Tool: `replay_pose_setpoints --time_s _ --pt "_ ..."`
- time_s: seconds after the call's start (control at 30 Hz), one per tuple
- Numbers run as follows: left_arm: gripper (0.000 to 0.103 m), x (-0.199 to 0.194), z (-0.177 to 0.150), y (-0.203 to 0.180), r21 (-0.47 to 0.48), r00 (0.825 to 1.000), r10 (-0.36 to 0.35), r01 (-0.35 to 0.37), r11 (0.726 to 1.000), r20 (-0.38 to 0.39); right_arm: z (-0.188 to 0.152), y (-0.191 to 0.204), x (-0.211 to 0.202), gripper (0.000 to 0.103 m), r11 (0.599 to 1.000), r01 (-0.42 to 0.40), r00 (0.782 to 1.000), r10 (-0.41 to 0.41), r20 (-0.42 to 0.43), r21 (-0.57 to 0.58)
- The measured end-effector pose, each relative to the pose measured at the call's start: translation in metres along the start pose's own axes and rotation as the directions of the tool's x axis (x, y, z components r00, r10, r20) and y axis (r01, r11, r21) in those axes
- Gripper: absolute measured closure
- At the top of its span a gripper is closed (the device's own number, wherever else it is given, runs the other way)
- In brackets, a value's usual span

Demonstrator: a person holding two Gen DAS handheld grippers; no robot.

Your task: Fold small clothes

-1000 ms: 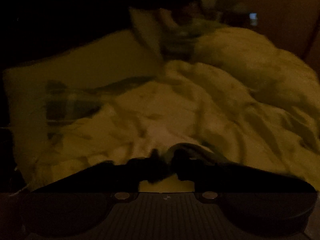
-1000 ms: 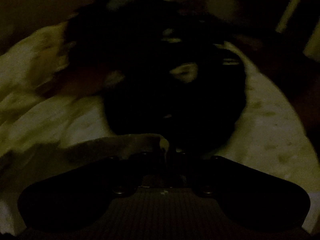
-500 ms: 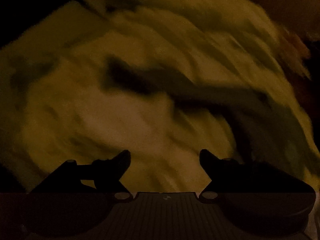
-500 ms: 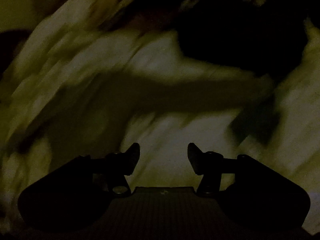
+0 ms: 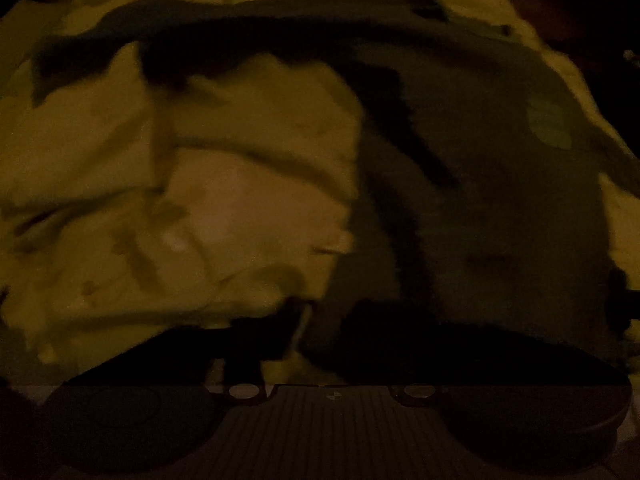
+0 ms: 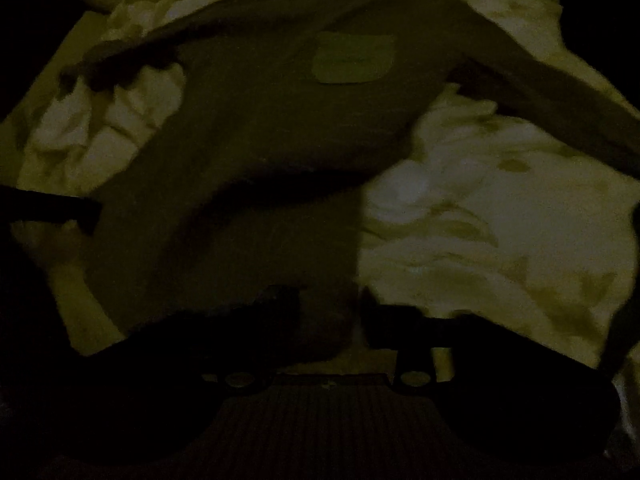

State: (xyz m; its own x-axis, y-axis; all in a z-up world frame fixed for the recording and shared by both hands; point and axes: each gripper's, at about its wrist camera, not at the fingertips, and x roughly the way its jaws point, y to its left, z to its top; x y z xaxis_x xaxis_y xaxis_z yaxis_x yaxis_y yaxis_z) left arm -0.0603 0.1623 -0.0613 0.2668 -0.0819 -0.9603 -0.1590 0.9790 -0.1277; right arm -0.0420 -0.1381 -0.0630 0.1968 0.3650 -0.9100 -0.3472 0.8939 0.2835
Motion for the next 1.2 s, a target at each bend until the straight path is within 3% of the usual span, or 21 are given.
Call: replay_pose_setpoints --time_s 0.03,0.13,0.27,0.4,0.53,0.67,0.83,1.0,1.03,1.07,1.13,1.2 --pt "0.029 -0.004 0.001 -0.002 0.002 1.000 -0.027 0.027 1.000 0.000 0.000 -0.001 -0.007 0.090 1.000 -0.016 1.000 0.015 0.008 0.025" --pt "0.036 -0.034 0.004 0.001 -0.045 0.996 -0.055 0.059 0.997 0.075 0.004 -0.007 -0.030 0.091 0.991 -0.056 0.998 0.052 0.037 0.125" --pt "0.036 -0.085 0.005 0.021 -0.166 0.981 -0.094 0.123 0.978 0.173 0.005 -0.027 -0.078 0.091 0.952 -0.145 0.986 0.118 0.115 0.269" --pt "0.036 -0.126 -0.001 0.041 -0.224 0.967 -0.099 0.153 0.962 0.234 0.006 -0.036 -0.125 0.091 0.928 -0.199 0.973 0.148 0.178 0.316" --pt "0.037 -0.126 -0.015 0.043 -0.246 0.974 -0.103 0.152 0.957 0.200 0.002 -0.034 -0.139 0.091 0.926 -0.210 0.972 0.164 0.166 0.314" --pt "0.038 -0.103 -0.031 0.040 -0.264 0.988 -0.079 0.113 0.958 0.136 -0.011 -0.023 -0.122 0.092 0.944 -0.156 0.987 0.140 0.075 0.291" --pt "0.042 -0.067 -0.054 0.042 -0.273 1.000 0.002 0.004 0.962 0.022 -0.032 -0.012 -0.084 0.094 0.957 -0.071 0.996 0.084 -0.034 0.281" --pt "0.046 -0.039 -0.073 0.050 -0.253 0.995 0.067 -0.083 0.964 -0.070 -0.045 -0.011 -0.052 0.094 0.963 -0.007 0.995 0.034 -0.097 0.270" --pt "0.024 -0.037 -0.074 0.051 -0.250 0.994 0.077 -0.094 0.964 -0.078 -0.046 -0.012 -0.048 0.094 0.964 0.010 0.994 0.019 -0.106 0.267" --pt "0.016 -0.038 -0.075 0.052 -0.250 0.993 0.090 -0.107 0.962 -0.079 -0.048 -0.013 -0.045 0.094 0.964 0.020 0.994 0.010 -0.110 0.264" --pt "0.001 -0.043 -0.074 0.052 -0.249 0.991 0.116 -0.128 0.960 -0.063 -0.049 -0.020 -0.040 0.088 0.956 0.026 0.993 0.009 -0.117 0.292" --pt "0.000 -0.050 -0.071 0.050 -0.232 0.989 0.139 -0.146 0.962 -0.045 -0.052 -0.029 -0.037 0.085 0.939 0.022 0.992 0.021 -0.121 0.344"
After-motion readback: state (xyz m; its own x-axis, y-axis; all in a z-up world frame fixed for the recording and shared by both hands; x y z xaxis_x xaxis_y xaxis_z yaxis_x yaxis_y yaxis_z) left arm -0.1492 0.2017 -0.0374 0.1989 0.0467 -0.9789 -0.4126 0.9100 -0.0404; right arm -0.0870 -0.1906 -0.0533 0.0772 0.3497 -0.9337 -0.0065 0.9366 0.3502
